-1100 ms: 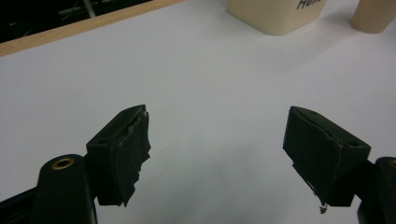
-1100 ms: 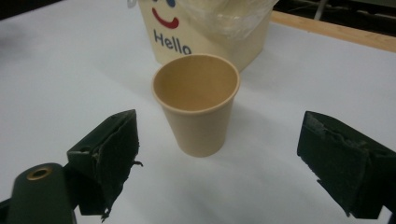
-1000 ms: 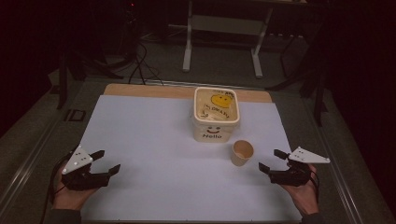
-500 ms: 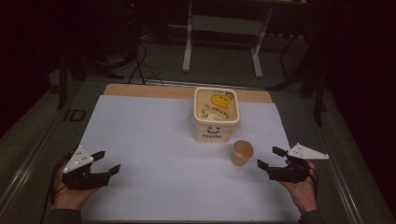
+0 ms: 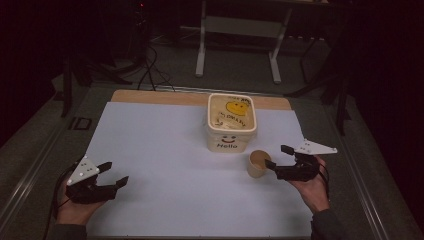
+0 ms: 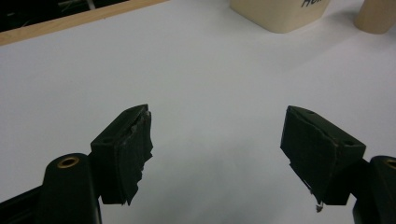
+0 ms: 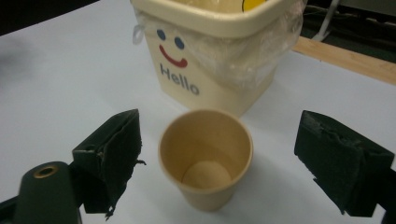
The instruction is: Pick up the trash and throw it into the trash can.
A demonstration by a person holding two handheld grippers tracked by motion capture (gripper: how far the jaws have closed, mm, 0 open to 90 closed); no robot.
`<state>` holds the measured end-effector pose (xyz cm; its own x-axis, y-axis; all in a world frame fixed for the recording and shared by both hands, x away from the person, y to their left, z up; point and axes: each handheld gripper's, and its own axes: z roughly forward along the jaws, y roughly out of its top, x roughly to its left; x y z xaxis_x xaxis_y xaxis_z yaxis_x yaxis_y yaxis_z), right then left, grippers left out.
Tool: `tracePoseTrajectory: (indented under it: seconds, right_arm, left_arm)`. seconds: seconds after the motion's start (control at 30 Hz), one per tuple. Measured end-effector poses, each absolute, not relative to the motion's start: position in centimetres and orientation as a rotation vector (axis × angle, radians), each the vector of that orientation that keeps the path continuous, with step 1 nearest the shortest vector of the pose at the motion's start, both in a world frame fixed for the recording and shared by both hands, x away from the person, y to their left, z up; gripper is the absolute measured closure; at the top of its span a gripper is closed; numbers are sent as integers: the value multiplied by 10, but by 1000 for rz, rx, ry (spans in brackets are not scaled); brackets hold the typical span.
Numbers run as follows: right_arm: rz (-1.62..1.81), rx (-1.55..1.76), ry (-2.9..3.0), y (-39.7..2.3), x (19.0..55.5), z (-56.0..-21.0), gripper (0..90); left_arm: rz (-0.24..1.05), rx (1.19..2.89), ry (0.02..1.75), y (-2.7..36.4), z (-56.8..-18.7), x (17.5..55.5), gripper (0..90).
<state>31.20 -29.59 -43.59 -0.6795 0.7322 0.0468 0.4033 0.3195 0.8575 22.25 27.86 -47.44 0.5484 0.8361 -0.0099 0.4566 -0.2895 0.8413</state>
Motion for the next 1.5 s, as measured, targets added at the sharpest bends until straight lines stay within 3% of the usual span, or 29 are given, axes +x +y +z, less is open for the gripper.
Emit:
tracePoseTrajectory:
  seconds: [0.5, 1.5]
  right_arm:
    - [1256, 987, 2302, -273, 342, -419, 135]
    - [670, 948, 2694, -242, 371, -394, 106]
  left_arm:
    - [555, 1928, 1052, 280, -474, 223, 244]
    - [537, 1940, 1051, 279, -476, 224, 243]
